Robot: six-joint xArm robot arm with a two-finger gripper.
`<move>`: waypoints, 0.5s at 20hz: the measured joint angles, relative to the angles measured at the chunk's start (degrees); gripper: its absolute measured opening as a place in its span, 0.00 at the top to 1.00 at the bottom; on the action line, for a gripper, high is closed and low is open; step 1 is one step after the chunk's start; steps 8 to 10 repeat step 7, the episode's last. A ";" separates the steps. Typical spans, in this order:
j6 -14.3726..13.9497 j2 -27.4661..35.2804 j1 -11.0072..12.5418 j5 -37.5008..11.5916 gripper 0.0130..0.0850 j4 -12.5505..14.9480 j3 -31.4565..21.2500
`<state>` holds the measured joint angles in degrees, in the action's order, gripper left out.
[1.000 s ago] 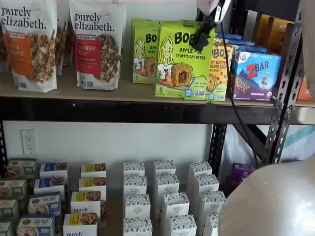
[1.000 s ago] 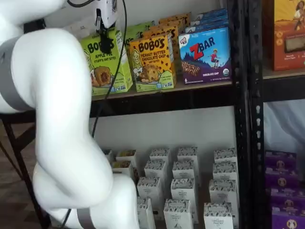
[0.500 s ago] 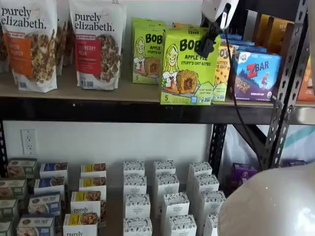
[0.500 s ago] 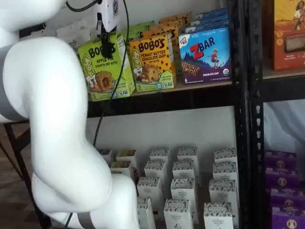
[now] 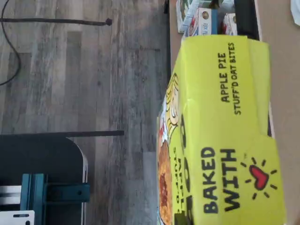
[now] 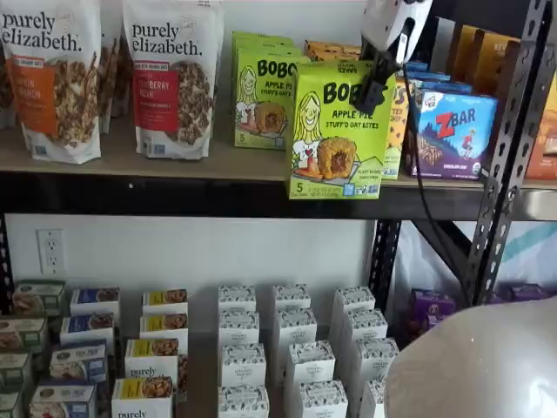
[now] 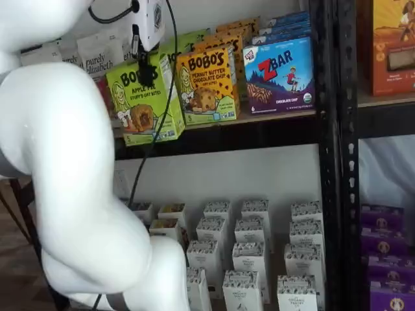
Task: Pick the green box on the top shelf, the fourth from the left
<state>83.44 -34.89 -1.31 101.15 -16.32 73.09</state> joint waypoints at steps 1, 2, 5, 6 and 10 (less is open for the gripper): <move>0.04 -0.18 -0.01 0.00 0.94 0.10 -0.24; 0.07 -0.35 -0.02 -0.02 0.94 0.16 -0.48; 0.17 -0.88 0.00 -0.14 0.94 0.23 -1.20; 0.21 -1.04 0.02 -0.14 0.94 0.27 -1.40; 0.26 -1.26 0.04 -0.17 0.94 0.33 -1.68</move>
